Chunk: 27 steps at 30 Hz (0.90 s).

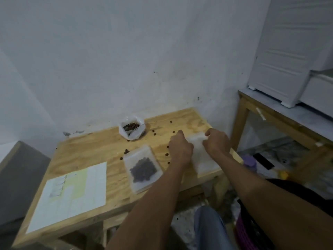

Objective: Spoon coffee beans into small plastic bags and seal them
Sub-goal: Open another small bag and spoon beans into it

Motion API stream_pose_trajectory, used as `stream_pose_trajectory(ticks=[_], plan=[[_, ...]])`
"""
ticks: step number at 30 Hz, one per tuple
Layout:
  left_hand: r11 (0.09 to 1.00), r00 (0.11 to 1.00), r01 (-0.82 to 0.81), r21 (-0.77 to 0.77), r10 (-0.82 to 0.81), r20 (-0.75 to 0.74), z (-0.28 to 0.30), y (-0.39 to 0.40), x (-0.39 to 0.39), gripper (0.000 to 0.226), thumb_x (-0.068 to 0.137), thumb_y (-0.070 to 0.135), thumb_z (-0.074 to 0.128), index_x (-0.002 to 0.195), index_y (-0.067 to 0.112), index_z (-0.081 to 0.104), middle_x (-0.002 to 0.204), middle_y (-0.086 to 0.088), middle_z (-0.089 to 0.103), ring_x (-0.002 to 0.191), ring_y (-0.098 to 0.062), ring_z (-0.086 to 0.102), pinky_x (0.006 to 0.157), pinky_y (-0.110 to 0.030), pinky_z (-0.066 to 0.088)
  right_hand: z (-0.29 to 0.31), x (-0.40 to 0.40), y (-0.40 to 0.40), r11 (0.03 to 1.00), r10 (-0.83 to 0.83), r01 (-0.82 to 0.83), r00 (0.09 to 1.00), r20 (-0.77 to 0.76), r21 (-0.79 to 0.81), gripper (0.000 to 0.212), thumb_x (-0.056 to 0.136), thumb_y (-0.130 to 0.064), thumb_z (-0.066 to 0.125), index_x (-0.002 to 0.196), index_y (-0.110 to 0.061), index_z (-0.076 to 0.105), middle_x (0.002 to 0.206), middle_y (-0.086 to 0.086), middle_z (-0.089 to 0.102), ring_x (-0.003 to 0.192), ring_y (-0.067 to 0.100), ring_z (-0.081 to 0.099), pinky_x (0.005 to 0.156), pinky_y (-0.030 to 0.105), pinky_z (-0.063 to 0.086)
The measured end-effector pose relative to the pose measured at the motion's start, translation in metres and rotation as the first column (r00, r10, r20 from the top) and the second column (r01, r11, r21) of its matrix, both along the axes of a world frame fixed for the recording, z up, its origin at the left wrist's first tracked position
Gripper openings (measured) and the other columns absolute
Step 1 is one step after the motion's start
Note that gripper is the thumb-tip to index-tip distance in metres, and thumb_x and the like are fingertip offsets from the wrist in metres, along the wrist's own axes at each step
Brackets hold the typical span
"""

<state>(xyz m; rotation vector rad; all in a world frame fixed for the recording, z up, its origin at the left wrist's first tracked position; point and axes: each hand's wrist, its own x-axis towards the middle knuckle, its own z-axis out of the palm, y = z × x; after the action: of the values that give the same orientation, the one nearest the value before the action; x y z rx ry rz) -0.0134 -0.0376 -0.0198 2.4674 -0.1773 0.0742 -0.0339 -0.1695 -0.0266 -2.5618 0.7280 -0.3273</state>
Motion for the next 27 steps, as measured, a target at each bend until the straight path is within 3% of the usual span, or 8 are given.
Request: stream_pose_trajectory(ticks=[5, 8, 12, 15, 18, 20, 23, 27], plan=[[0.996, 0.996, -0.055, -0.063, 0.06, 0.065, -0.001, -0.006, -0.002, 0.024, 0.086, 0.008, 0.065, 0.109, 0.007, 0.056, 0.091, -0.008, 0.061, 0.079, -0.024, 0.057, 0.058, -0.03, 0.038, 0.006, 0.0, 0.002, 0.999, -0.043, 0.042, 0.997, 0.062, 0.016, 0.031, 0.091, -0.022, 0.068, 0.122, -0.02, 0.067, 0.115, 0.013, 0.07, 0.109, 0.035, 0.063, 0.091, 0.043, 0.054], [0.961, 0.992, -0.107, -0.254, 0.121, 0.041, 0.004, -0.009, 0.002, 0.026, 0.091, 0.014, 0.069, 0.112, 0.01, 0.053, 0.097, -0.009, 0.063, 0.084, -0.026, 0.061, 0.064, -0.032, 0.04, 0.015, 0.002, 0.002, 0.996, -0.064, 0.055, 0.989, 0.134, 0.068, 0.036, 0.092, -0.025, 0.067, 0.126, -0.015, 0.062, 0.116, 0.015, 0.069, 0.106, 0.037, 0.064, 0.087, 0.041, 0.055], [0.555, 0.91, -0.41, -0.724, 0.191, -0.369, 0.027, -0.007, 0.02, 0.03, 0.091, 0.001, 0.069, 0.104, 0.016, 0.048, 0.099, -0.014, 0.063, 0.085, -0.029, 0.068, 0.07, -0.04, 0.057, 0.04, 0.004, 0.008, 0.977, -0.121, 0.069, 0.958, 0.259, 0.204, 0.045, 0.091, -0.025, 0.065, 0.134, -0.017, 0.055, 0.114, 0.012, 0.068, 0.101, 0.034, 0.066, 0.082, 0.039, 0.055], [0.424, 0.924, -0.382, -0.821, 0.148, -0.354, 0.048, 0.009, 0.032, 0.03, 0.092, -0.006, 0.062, 0.1, 0.021, 0.05, 0.099, -0.015, 0.067, 0.074, -0.022, 0.062, 0.057, -0.03, 0.049, 0.064, 0.009, 0.021, 0.913, -0.151, -0.028, 0.903, 0.403, 0.406, 0.035, 0.092, -0.034, 0.067, 0.122, -0.018, 0.063, 0.094, 0.004, 0.069, 0.085, 0.024, 0.065, 0.075, 0.033, 0.052], [0.427, 0.968, -0.251, -0.869, 0.104, -0.229, 0.069, 0.039, 0.038, 0.029, 0.095, -0.005, 0.056, 0.11, 0.019, 0.052, 0.09, -0.008, 0.067, 0.071, -0.017, 0.059, 0.06, -0.027, 0.046, 0.092, 0.019, 0.035, 0.565, -0.205, -0.241, 0.885, 0.417, 0.789, 0.033, 0.093, -0.046, 0.065, 0.103, -0.015, 0.073, 0.081, 0.005, 0.07, 0.067, 0.019, 0.065, 0.065, 0.033, 0.051], [0.462, 0.987, -0.16, -0.872, 0.084, -0.137, 0.078, 0.062, 0.038, 0.025, 0.098, -0.003, 0.055, 0.114, 0.017, 0.051, 0.08, -0.001, 0.068, 0.069, -0.013, 0.06, 0.061, -0.025, 0.047, 0.104, 0.024, 0.045, 0.355, -0.127, -0.32, 0.914, 0.384, 0.878, 0.037, 0.09, -0.045, 0.069, 0.106, -0.013, 0.076, 0.088, 0.008, 0.069, 0.071, 0.021, 0.066, 0.063, 0.031, 0.054], [0.539, 0.998, -0.048, -0.841, 0.058, -0.02, 0.086, 0.095, 0.035, 0.023, 0.099, -0.004, 0.051, 0.114, 0.013, 0.05, 0.077, 0.001, 0.067, 0.064, -0.007, 0.06, 0.059, -0.019, 0.047, 0.112, 0.029, 0.068, 0.312, 0.07, -0.409, 0.91, 0.408, 0.857, 0.026, 0.089, -0.031, 0.074, 0.107, -0.012, 0.075, 0.087, 0.004, 0.068, 0.074, 0.022, 0.066, 0.064, 0.031, 0.055], [0.636, 0.994, -0.004, -0.772, 0.089, 0.068, 0.091, 0.139, 0.033, 0.029, 0.093, -0.012, 0.047, 0.11, 0.012, 0.051, 0.081, -0.004, 0.067, 0.07, -0.006, 0.061, 0.061, -0.014, 0.047, 0.119, 0.033, 0.108, 0.407, 0.297, -0.489, 0.87, 0.395, 0.772, 0.009, 0.088, -0.013, 0.074, 0.097, -0.014, 0.076, 0.09, 0.005, 0.072, 0.079, 0.02, 0.068, 0.072, 0.036, 0.058]])
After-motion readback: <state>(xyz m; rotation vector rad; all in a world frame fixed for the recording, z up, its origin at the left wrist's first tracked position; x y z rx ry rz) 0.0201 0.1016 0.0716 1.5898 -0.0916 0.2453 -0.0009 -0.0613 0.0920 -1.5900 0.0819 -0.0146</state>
